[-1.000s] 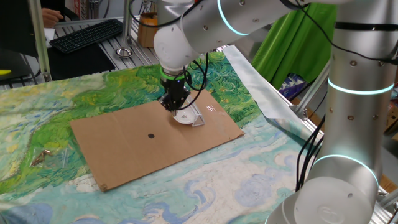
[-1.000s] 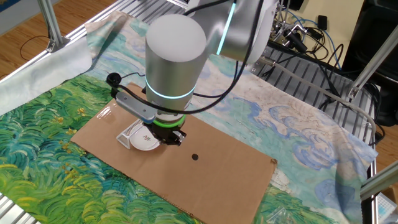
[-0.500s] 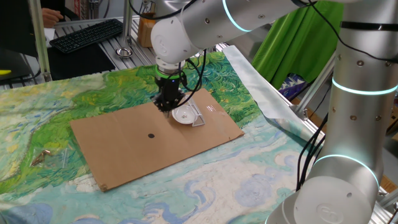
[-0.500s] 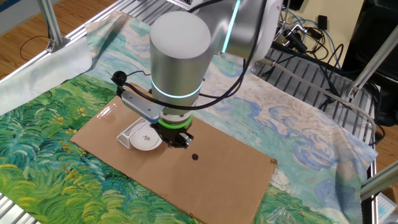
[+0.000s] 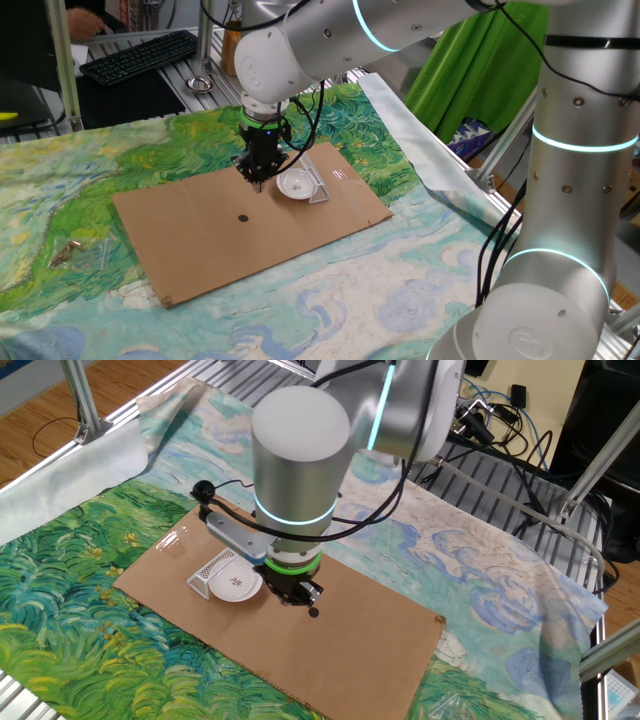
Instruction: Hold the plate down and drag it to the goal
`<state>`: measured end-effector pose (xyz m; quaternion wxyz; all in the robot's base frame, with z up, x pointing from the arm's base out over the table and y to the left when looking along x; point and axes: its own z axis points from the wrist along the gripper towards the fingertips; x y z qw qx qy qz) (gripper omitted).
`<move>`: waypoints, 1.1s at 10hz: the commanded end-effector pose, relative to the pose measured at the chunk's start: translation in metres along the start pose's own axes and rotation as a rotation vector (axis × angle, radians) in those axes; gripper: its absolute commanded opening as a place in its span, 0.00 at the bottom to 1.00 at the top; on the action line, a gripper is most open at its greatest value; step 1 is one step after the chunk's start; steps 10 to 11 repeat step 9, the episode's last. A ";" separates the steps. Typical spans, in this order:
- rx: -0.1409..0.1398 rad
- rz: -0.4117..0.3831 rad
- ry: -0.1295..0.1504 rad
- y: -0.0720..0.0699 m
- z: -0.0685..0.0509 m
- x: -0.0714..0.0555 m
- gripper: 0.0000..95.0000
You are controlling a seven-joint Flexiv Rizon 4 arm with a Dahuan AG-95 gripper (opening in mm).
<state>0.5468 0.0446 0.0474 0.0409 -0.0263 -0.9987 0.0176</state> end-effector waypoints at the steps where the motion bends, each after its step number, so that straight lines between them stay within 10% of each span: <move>1: -0.002 -0.004 0.002 0.004 -0.001 0.001 0.00; 11: 0.003 0.010 0.005 0.011 -0.005 0.006 0.00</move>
